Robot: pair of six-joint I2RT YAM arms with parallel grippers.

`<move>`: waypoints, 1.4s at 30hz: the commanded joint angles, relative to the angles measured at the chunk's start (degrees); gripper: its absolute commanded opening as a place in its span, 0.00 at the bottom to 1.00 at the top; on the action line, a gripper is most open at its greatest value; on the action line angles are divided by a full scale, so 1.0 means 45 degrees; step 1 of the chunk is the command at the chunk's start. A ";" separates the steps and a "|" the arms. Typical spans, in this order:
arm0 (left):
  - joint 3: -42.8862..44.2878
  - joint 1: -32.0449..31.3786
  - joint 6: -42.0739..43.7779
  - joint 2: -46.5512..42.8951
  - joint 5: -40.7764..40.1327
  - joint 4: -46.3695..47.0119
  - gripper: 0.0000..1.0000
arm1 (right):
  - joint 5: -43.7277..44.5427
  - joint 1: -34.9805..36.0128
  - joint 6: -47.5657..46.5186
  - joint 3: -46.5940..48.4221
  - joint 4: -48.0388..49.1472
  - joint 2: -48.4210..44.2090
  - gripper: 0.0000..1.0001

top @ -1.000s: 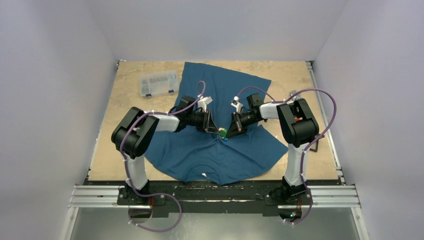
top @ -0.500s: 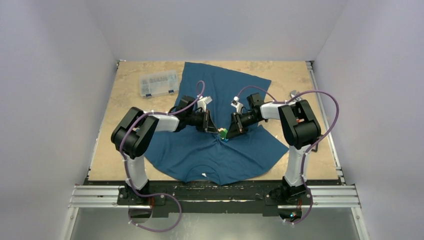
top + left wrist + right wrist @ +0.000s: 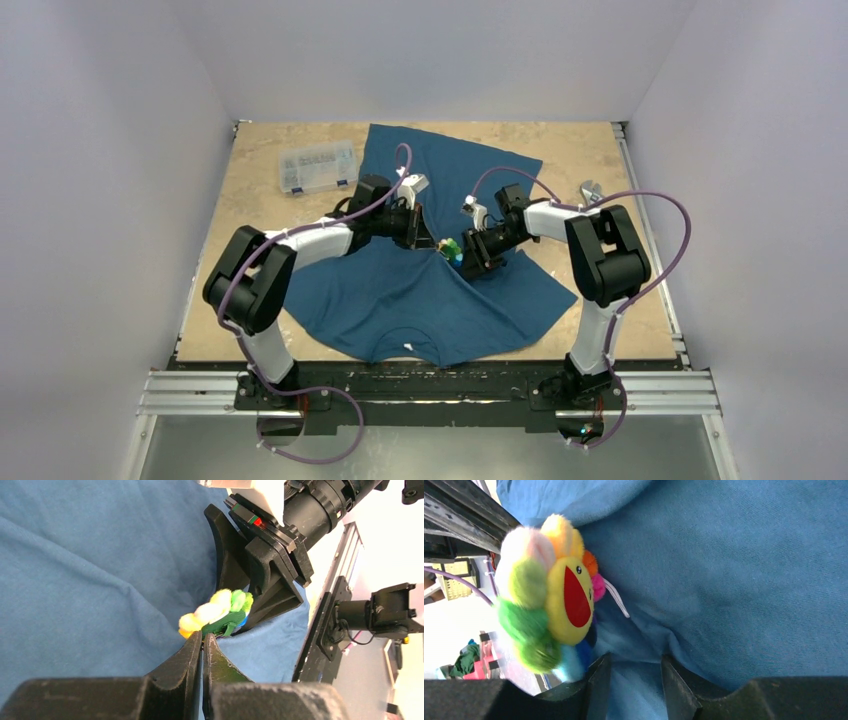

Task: Remove the brooch from the garment

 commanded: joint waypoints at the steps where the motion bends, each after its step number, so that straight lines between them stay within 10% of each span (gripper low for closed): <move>1: 0.0632 0.0017 0.1492 -0.0694 -0.0358 -0.0710 0.00 | 0.1743 -0.0011 -0.1095 0.0140 -0.0769 -0.0108 0.49; 17: 0.0993 -0.0135 0.4180 -0.1753 -0.1556 -0.2891 0.00 | 0.2289 -0.0122 -0.1557 0.0157 -0.0582 -0.1680 0.52; 26: 0.2225 -0.0847 0.2445 -0.1421 -0.2328 -0.5103 0.00 | 0.2389 0.0610 0.0032 -0.1835 0.3878 -0.6422 0.83; 42: 0.4332 -0.0911 0.0865 -0.0318 -0.2125 -0.8067 0.00 | 0.4738 0.2503 0.1738 -0.3681 0.7685 -0.6797 0.64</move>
